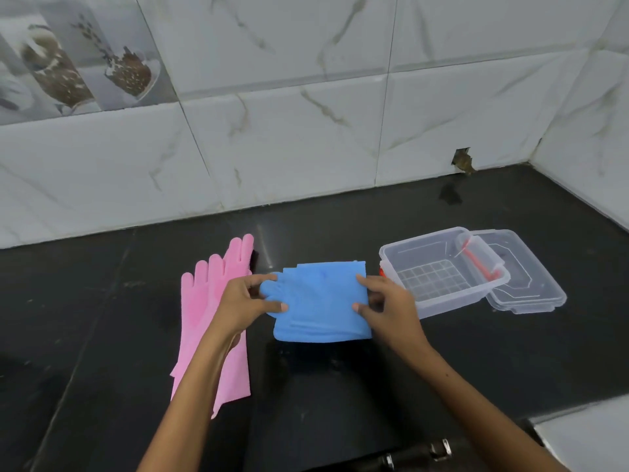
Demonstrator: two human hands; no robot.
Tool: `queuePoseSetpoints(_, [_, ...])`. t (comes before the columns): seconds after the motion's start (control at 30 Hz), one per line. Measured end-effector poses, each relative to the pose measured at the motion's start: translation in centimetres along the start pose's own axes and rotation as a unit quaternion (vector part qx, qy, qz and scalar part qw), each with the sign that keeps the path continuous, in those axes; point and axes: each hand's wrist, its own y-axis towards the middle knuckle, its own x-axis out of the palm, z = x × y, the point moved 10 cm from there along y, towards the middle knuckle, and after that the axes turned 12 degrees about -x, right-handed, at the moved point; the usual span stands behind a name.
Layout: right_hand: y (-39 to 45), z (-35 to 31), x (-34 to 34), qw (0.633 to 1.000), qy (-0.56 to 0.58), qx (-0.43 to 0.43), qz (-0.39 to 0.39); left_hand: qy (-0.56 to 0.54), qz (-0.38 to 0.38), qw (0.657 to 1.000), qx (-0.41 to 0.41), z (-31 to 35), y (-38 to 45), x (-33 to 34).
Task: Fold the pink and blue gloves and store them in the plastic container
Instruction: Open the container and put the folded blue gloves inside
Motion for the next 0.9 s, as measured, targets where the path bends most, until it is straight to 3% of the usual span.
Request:
queuePoseSetpoints(0.13, [2.4,0.7,-5.2,0.999,0.033,0.009,-0.021,-0.034,0.031,0.998,0.041,4.8,-1.9,2.5])
queuePoseSetpoints(0.43, [5.5,7.0,-17.6,0.993,0.088,0.054,-0.058,-0.04,0.054,0.995,0.08,13.3,-3.9,14.8])
queuePoseSetpoints(0.63, [7.0,11.5,-19.5,0.99,0.065,0.065,-0.11,-0.047,0.075,0.996,0.024,12.6,-3.0,19.9])
queuePoseSetpoints(0.9, [7.8,14.3,-18.4,0.988,0.008,0.044,-0.151,-0.034,0.098,0.994,-0.031,10.0,-2.1,21.6])
